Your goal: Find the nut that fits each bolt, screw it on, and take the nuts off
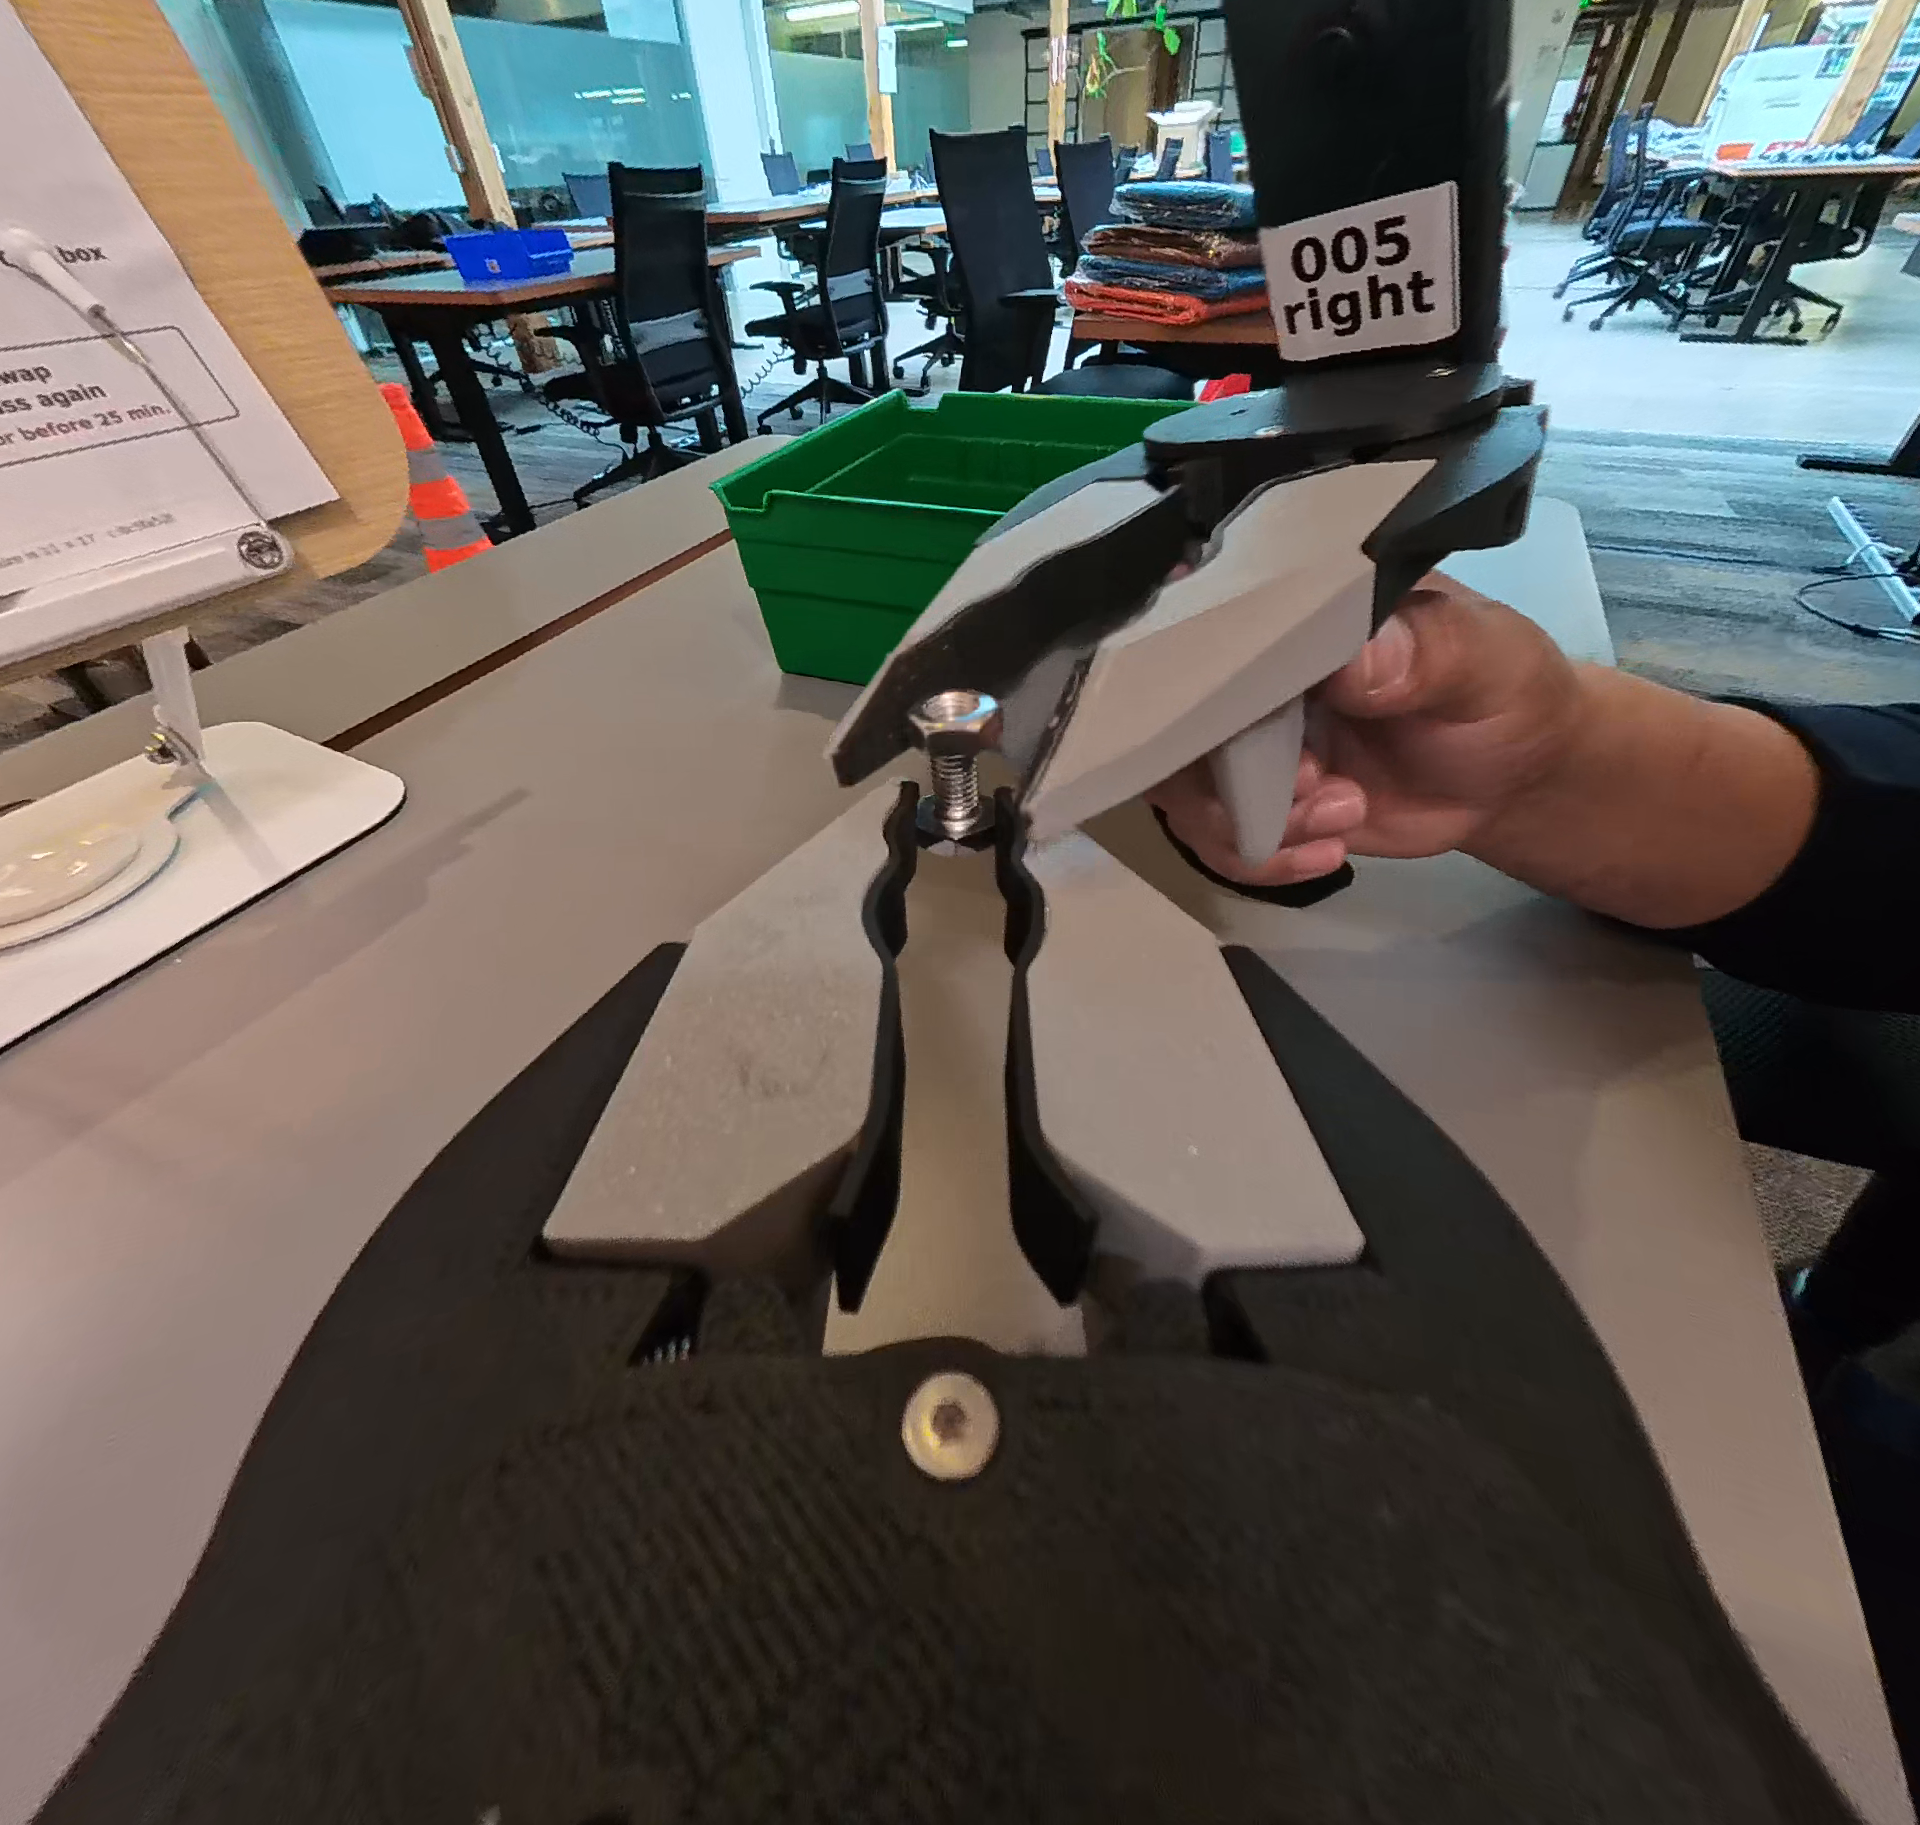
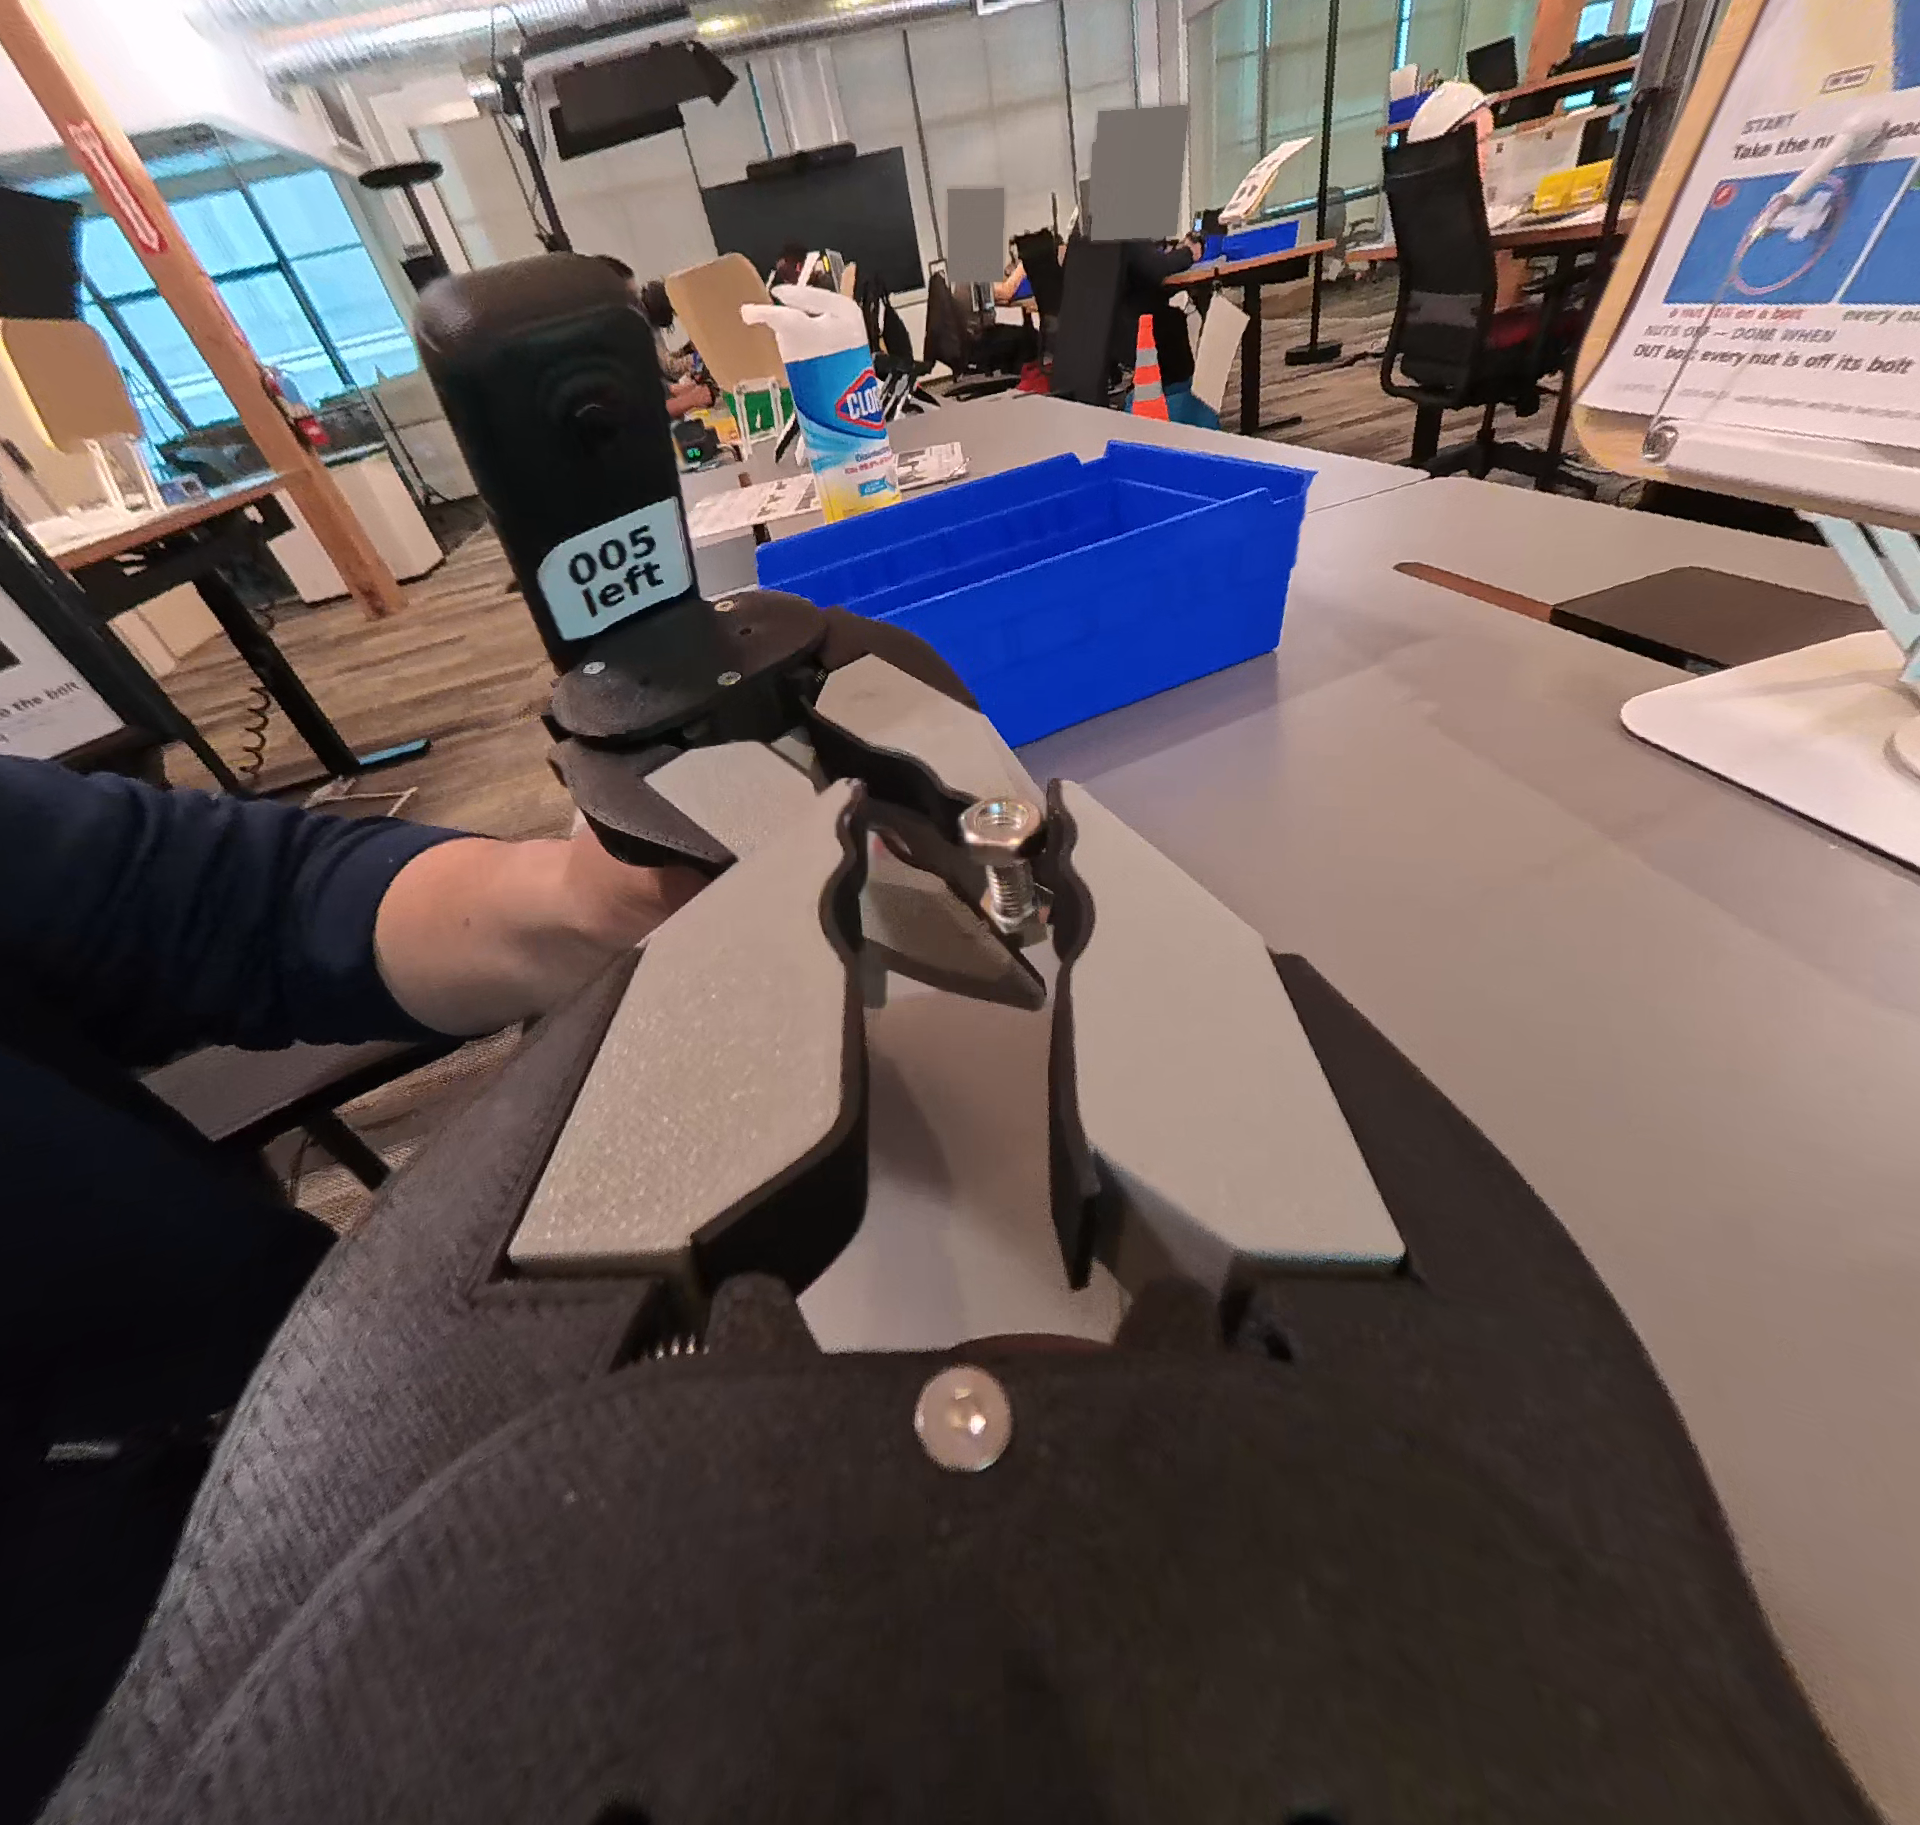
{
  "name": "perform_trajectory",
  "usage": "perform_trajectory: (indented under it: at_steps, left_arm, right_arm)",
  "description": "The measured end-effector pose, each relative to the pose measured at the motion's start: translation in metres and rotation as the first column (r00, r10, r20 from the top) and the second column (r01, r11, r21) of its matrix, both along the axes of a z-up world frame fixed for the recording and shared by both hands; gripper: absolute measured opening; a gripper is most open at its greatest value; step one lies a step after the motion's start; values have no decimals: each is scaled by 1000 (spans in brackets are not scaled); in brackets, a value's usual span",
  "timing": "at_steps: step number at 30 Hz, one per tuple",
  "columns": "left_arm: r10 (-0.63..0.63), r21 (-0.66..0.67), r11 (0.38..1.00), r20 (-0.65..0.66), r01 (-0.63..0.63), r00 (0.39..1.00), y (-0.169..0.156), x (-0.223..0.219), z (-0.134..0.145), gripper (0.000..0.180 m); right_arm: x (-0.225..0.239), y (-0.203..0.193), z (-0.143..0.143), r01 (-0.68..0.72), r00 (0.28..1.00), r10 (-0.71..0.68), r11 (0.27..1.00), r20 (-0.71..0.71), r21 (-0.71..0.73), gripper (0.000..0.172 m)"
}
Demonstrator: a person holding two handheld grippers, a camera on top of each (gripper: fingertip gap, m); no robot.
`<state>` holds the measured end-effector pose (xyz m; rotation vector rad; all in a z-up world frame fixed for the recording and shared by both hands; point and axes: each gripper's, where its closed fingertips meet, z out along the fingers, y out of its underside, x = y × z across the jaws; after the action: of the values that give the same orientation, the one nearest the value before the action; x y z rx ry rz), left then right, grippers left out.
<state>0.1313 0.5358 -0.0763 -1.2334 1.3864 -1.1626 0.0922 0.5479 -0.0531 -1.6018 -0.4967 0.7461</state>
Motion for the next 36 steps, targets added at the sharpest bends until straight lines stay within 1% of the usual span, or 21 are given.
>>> perform_trajectory:
  at_steps: [7,13,16,18,20,22,24,25,27,28,29,30,31,32,33,34,35,36]
  left_arm:
    - [34,-5,999,14,-34,999,11,-5,3,12]
    - [27,2,1000,3,-27,1000,8,-3,1,12]
    - [19,32,999,-12,-18,1000,3,-1,-2,12]
    - [17,54,998,-16,-16,1000,0,0,-3,12]
    - [18,64,998,-18,-17,1000,-1,0,-2,12]
    - [0,41,999,-19,1,1000,-2,0,-3,12]
    - [-59,-24,998,-13,58,998,-8,-1,-3,12]
    - [-69,-45,997,-4,69,998,-8,-1,-2,12]
    - [-41,-32,999,-20,40,999,-1,-2,-5,12]
    - [-29,-13,1000,-29,28,999,2,-2,-7,12]
    - [-23,1,1000,-34,23,999,4,-3,-9,12]
    - [-26,5,1000,-43,26,999,3,-4,-10,12]
    - [-36,-1,999,-55,36,998,1,-4,-13,12]
    - [-50,-13,999,-71,49,996,-1,-2,-16,12]
    - [-64,-24,998,-88,62,994,-4,-1,-19,12]
    - [-80,-33,997,-101,77,992,-8,0,-22,12]
    - [-99,-42,995,-108,95,989,-12,2,-24,12]
    - [-123,-54,992,-113,117,986,-17,2,-25,12]
  right_arm:
    - [14,-2,6,31,999,-31,999,-14,12,29]
    - [7,1,0,38,999,-38,999,23,11,25]
    - [5,3,-3,48,998,-48,999,40,7,20]
    - [7,5,-5,66,996,-66,998,52,7,11]
    - [8,4,-5,66,996,-66,998,62,11,11]
    - [14,3,4,89,995,-91,995,37,46,11]
    - [15,-5,17,49,999,-47,995,-23,86,11]
    - [19,-7,23,54,998,-50,994,-44,96,11]
    - [38,-13,40,130,991,-121,980,-64,150,11]
    - [51,-21,53,187,982,-176,964,-70,188,11]
    - [69,-27,65,268,964,-262,940,-55,212,11]
    - [91,-33,71,345,935,-355,915,15,208,11]
    - [118,-38,71,424,886,-447,888,119,178,11]
    - [148,-45,68,502,828,-519,855,215,131,11]
    - [177,-53,65,561,781,-559,824,278,79,11]
    - [206,-61,58,610,749,-584,792,312,19,11]
    - [234,-66,46,645,729,-593,762,342,-53,11]
    - [260,-69,23,669,720,-582,726,377,-158,11]
